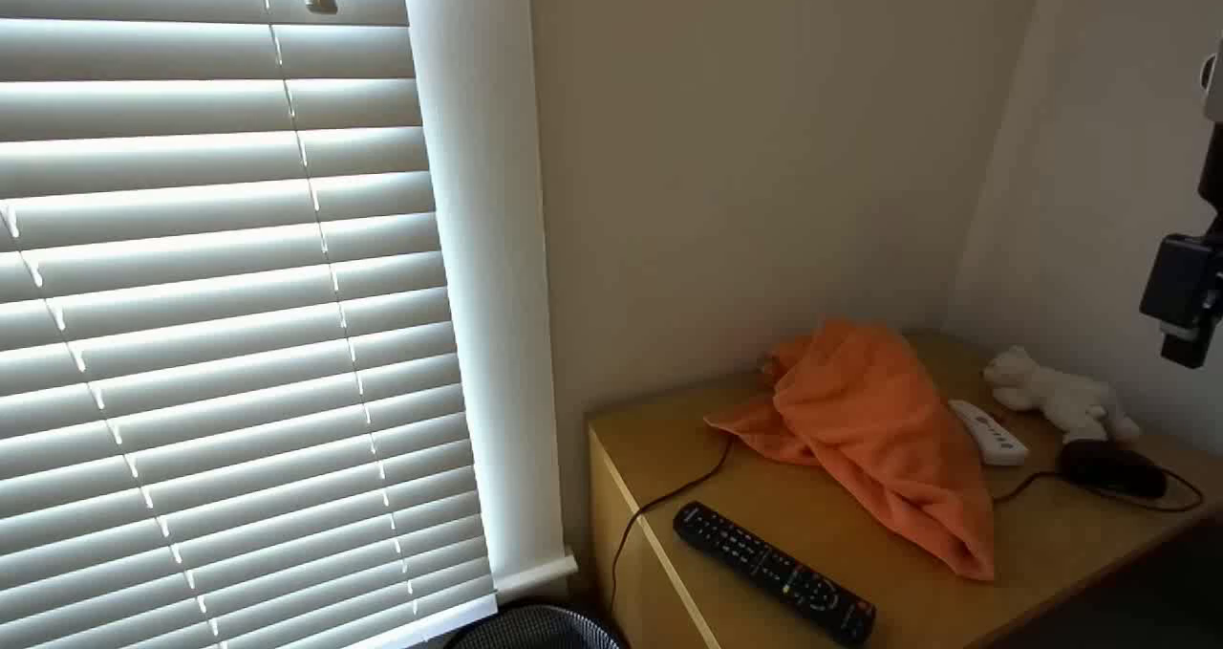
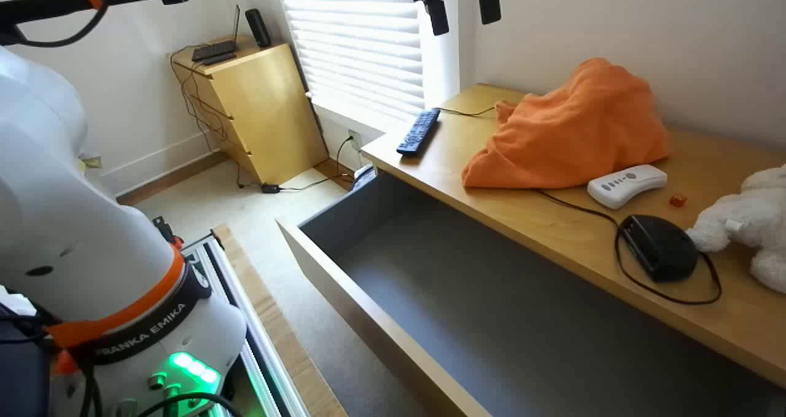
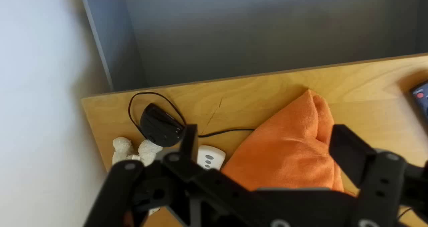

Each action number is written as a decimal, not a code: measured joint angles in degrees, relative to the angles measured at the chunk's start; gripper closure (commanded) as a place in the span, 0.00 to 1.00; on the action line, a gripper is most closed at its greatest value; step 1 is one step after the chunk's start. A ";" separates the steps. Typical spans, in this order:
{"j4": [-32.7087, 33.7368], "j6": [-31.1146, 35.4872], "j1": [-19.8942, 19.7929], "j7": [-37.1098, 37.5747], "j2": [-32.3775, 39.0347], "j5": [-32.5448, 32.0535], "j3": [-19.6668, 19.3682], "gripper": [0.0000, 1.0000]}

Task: Pick up the orange towel and put it in the top open drawer

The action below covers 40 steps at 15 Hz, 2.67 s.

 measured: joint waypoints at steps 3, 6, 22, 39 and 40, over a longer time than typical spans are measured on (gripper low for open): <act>0.00 0.00 0.00 0.00 0.00 0.00 0.00 0.00; 0.00 0.00 0.00 0.00 0.00 0.00 0.00 0.00; 0.01 0.00 0.00 0.00 0.01 0.00 0.01 0.00; 4.69 0.04 3.18 -0.16 5.44 0.68 -1.26 0.00; 5.58 0.32 3.17 -0.65 6.59 1.26 -1.93 0.00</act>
